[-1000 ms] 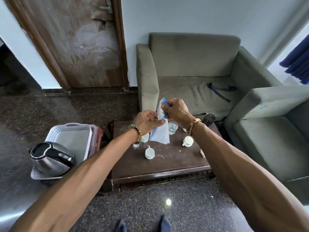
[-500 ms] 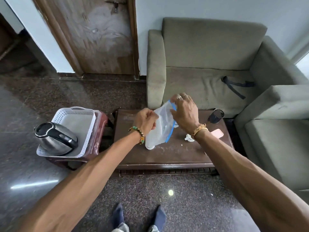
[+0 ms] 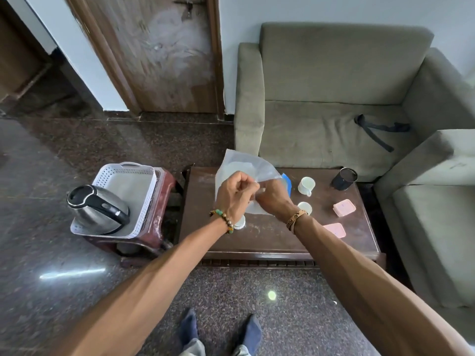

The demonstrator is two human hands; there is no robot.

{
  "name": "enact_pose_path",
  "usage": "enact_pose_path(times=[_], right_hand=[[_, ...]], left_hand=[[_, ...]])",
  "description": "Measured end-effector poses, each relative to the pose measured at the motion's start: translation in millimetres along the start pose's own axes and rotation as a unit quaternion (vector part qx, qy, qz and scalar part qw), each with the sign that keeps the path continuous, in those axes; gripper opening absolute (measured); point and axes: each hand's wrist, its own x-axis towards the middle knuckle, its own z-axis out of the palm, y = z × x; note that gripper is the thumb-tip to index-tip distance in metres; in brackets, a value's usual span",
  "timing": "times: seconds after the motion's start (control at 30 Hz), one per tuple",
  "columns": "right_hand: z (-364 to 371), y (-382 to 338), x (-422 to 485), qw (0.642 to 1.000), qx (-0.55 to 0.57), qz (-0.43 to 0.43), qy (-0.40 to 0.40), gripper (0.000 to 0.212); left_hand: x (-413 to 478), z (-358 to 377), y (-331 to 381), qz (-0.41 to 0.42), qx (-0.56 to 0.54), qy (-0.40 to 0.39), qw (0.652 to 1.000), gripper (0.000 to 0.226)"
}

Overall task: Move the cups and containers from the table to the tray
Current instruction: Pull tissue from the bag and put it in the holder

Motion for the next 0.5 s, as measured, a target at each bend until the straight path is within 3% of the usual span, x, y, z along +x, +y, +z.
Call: enact_pose_path(times=[0.13,0.23,0.33,0.37,0.43,0.5], right_hand=[[4.1,-1.6,-4.6,0.988,0.147,0.034,0.034,0.009],[1.2,-5.9,-10.4,0.970,0.235,-0.015,0.056,0.016],[-2.6,-10.8,-10.2,0.972,0.215,-0.058,0.070,0.033],[-5.2,-13.6,-10.7,0.975,0.192,-0.079,0.079,0.043],[-8.4,-19.1,-12.4,0.973,0.168,-0.131,0.083,0.057],[-9.5,-25.2,-17.2,0.973,0.149,-0.157,0.080,0.066]], left_hand=[[-13.0,0.7,3.3,0.030,0.022,-0.016,0.999,0.014],[-20.6,-2.6,6.4,0.050,0.022,-0.011,0.998,0.022],[-14.0,-8.6,-3.0,0.030,0.022,0.116,0.993,0.052],[-6.4,-12.2,-5.5,-0.008,0.002,0.152,0.988,0.063],[12.2,-19.5,-9.9,-0.132,-0.143,0.185,0.963,0.088],[26.0,-26.9,-11.2,-0.294,-0.305,0.188,0.886,0.104]])
